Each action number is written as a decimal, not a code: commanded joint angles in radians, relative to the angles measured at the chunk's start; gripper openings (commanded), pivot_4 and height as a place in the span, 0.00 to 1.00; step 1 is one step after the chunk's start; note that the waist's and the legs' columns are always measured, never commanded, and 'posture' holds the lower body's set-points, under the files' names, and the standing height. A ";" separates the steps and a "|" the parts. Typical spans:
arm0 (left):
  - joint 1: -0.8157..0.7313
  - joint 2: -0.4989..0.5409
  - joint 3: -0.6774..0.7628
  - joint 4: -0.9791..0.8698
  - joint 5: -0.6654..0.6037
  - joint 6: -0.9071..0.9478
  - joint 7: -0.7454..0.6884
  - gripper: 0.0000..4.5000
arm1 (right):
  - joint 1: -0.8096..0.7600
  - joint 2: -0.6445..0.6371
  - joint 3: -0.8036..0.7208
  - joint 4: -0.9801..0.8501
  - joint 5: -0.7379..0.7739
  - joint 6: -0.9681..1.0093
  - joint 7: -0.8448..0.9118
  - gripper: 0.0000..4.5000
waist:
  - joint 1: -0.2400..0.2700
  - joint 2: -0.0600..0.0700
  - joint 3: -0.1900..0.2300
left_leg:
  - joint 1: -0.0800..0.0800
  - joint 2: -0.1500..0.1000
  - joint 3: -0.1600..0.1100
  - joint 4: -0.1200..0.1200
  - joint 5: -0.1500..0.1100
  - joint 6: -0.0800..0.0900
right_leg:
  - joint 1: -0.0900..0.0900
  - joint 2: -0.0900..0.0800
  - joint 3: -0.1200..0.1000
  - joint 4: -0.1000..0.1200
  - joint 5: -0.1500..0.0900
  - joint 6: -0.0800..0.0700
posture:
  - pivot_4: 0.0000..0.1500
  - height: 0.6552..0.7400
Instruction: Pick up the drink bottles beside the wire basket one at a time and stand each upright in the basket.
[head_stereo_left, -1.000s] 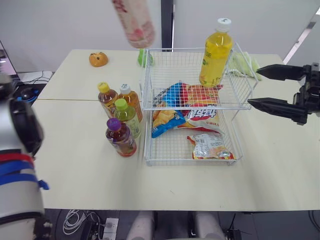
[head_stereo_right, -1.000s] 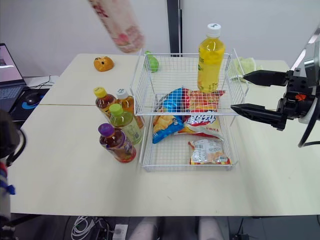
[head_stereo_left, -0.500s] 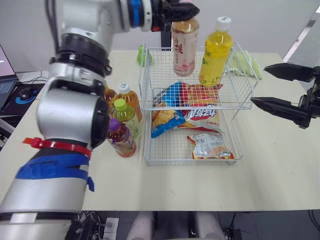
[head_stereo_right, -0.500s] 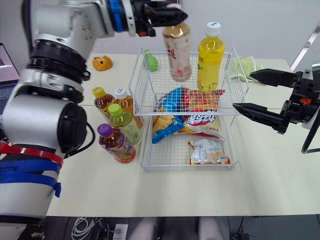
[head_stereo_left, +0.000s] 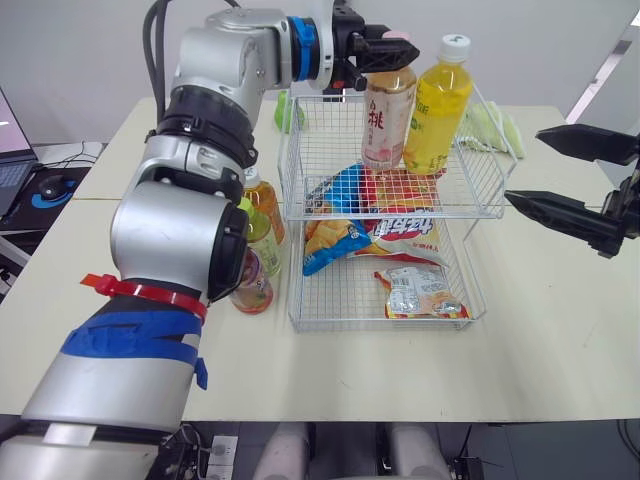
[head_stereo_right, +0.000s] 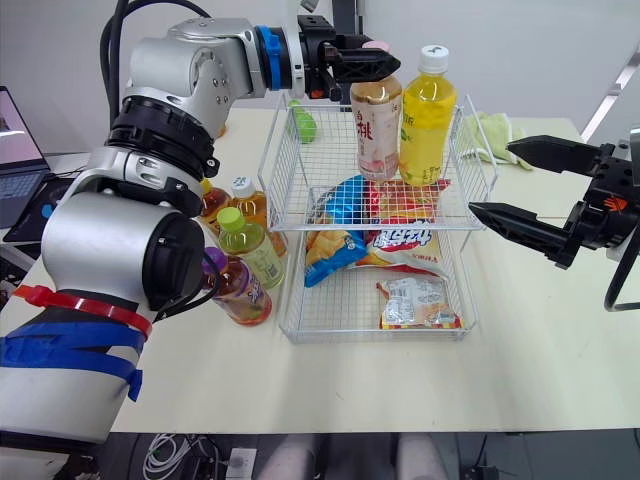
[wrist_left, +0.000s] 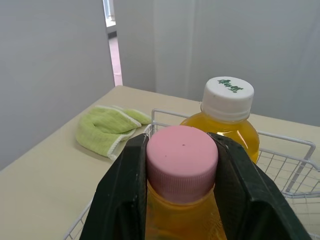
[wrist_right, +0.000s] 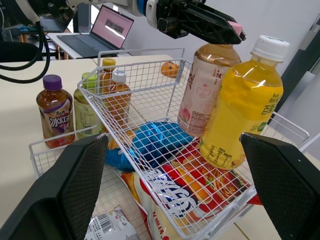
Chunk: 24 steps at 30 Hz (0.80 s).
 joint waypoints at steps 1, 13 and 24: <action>-0.039 0.021 0.035 -0.044 -0.004 -0.015 -0.040 0.66 | -0.005 -0.029 -0.046 -0.016 0.013 -0.013 -0.004 1.00 | 0.000 0.000 0.000 | 0.000 0.000 0.000 0.000 0.000 0.000 | 0.000 0.000 0.000 0.000 0.000 0.000 | 1.00 1.00; 0.106 0.315 0.105 -0.493 -0.108 0.305 -0.219 0.99 | -0.017 -0.047 -0.016 0.003 0.021 -0.029 0.031 1.00 | -0.009 0.001 0.000 | 0.001 0.001 -0.001 0.001 0.000 0.000 | 0.001 0.001 0.000 0.001 0.000 0.000 | 1.00 1.00; 0.573 0.645 0.299 -0.820 -0.099 0.299 -0.040 0.99 | -0.172 -0.037 0.177 0.074 -0.016 -0.086 0.108 1.00 | -0.009 0.001 -0.001 | 0.003 0.002 -0.003 0.001 0.000 0.000 | 0.002 0.001 0.001 0.001 0.000 0.000 | 1.00 1.00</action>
